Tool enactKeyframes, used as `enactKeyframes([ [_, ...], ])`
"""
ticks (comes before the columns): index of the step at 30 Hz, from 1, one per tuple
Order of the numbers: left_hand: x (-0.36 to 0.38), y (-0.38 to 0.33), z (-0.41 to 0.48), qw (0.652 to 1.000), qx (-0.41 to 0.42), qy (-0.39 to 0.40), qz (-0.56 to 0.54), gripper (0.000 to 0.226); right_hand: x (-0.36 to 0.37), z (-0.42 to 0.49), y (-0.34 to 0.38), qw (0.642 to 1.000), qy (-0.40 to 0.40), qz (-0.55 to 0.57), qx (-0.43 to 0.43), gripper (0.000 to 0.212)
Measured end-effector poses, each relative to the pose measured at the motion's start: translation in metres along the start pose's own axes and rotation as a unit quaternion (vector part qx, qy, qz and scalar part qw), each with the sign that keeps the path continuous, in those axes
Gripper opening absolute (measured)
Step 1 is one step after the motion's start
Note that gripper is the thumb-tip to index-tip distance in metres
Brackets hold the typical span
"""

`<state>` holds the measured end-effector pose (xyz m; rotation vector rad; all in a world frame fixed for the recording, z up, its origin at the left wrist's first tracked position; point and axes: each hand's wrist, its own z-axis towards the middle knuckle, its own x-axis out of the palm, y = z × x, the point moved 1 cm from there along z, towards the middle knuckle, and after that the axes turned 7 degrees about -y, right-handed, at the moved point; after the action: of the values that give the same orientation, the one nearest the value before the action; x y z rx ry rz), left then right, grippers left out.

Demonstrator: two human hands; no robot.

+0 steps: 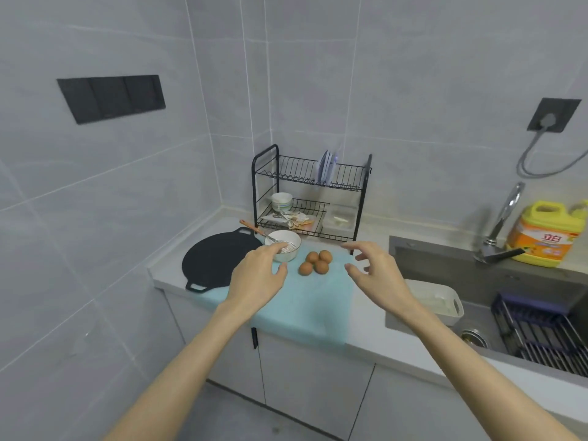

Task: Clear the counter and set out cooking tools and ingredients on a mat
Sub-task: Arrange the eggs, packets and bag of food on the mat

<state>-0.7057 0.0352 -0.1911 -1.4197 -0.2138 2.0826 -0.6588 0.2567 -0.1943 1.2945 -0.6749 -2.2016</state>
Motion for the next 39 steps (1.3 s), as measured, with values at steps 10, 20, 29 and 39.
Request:
enactKeyframes([
  [10,0.077,0.081,0.144,0.992,-0.098,0.051,-0.067,0.040,0.101,0.161,-0.060,0.998,0.065,0.010,0.023,0.040],
  [20,0.149,0.145,0.255,0.973,-0.166,0.115,-0.113,0.045,0.192,0.276,-0.099,0.992,0.109,-0.016,0.061,0.036],
  [29,0.230,0.191,0.338,0.811,-0.411,0.217,-0.355,0.053,0.276,0.355,-0.140,0.968,0.101,-0.039,0.228,0.036],
  [39,0.283,0.220,0.375,0.584,-0.590,0.175,-0.529,0.048,0.344,0.418,-0.201,0.902,0.155,-0.063,0.398,0.059],
])
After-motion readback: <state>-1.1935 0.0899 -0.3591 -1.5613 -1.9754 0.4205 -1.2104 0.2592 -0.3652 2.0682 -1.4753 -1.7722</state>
